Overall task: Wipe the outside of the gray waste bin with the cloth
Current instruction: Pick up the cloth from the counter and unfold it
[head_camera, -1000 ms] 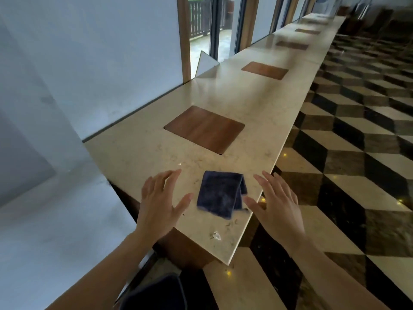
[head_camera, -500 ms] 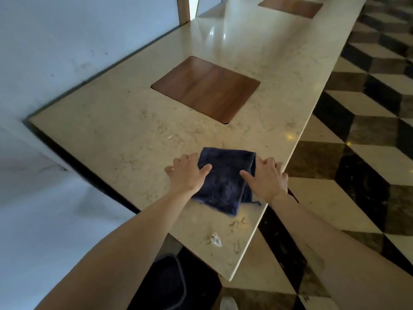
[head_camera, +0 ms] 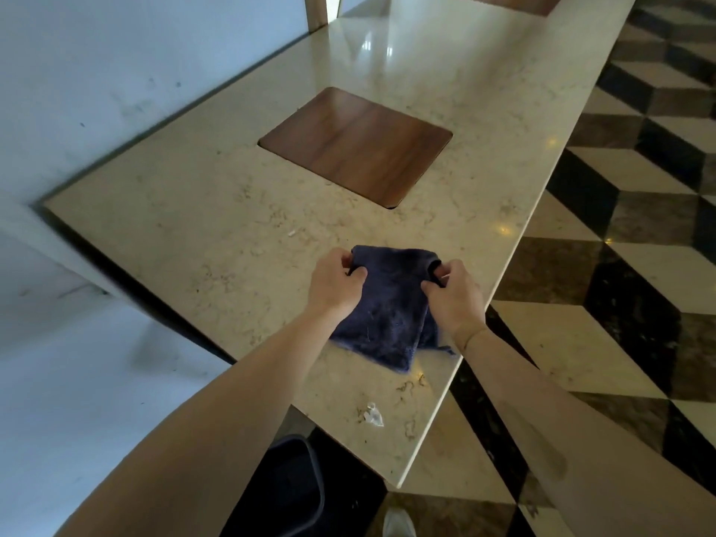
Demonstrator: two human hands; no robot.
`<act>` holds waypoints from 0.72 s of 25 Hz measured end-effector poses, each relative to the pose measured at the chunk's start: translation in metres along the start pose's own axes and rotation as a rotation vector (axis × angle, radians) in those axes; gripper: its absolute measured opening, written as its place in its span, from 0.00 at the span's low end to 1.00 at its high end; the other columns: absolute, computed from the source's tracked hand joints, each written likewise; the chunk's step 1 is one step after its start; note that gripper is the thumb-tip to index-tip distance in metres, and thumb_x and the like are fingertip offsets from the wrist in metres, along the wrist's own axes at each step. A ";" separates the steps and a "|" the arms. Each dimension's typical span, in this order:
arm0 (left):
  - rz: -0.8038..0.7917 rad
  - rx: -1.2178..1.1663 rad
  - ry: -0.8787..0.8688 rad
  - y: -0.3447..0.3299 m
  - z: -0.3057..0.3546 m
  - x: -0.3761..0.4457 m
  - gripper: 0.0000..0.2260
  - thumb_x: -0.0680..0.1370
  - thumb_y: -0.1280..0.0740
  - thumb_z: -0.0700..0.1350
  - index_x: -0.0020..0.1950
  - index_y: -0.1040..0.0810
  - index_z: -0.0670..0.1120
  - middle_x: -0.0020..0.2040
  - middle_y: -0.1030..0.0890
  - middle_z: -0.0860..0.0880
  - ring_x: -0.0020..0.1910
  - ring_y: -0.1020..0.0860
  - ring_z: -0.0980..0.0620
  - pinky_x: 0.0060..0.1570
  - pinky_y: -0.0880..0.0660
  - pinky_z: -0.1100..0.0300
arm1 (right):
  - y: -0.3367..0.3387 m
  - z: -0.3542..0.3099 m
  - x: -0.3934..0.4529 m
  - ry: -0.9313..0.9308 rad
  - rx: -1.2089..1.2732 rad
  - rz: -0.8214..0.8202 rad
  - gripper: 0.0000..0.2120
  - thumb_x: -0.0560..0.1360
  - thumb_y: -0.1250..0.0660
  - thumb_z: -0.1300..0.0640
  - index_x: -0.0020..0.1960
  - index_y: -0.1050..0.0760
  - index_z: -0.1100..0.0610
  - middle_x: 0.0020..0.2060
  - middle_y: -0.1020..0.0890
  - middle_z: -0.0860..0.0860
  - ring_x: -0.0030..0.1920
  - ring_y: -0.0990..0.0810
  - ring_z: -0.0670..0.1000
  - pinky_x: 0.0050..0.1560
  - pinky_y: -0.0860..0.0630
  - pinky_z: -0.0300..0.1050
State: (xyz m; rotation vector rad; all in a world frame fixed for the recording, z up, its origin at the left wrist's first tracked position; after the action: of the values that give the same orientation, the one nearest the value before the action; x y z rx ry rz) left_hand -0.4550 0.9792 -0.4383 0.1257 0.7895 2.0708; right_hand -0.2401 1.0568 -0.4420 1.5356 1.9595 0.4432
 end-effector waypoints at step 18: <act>0.109 -0.451 -0.470 0.237 0.155 -0.213 0.06 0.79 0.34 0.41 0.54 0.29 0.48 0.46 0.22 0.59 0.42 0.22 0.69 0.38 0.26 0.73 | 0.154 -0.199 -0.228 0.443 0.350 0.203 0.17 0.75 0.28 0.56 0.58 0.29 0.41 0.47 0.21 0.36 0.47 0.20 0.41 0.46 0.20 0.43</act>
State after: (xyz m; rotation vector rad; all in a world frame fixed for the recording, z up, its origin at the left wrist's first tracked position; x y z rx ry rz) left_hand -0.4388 0.7945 -0.1359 0.3924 0.0274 2.1479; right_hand -0.2171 0.9015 -0.1411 2.0054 2.3180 0.5889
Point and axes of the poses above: each hand's wrist, its own x-axis towards the middle knuckle, its own y-axis out of the back of the hand, z = x × y, the point moved 10 cm from there along x, towards the middle knuckle
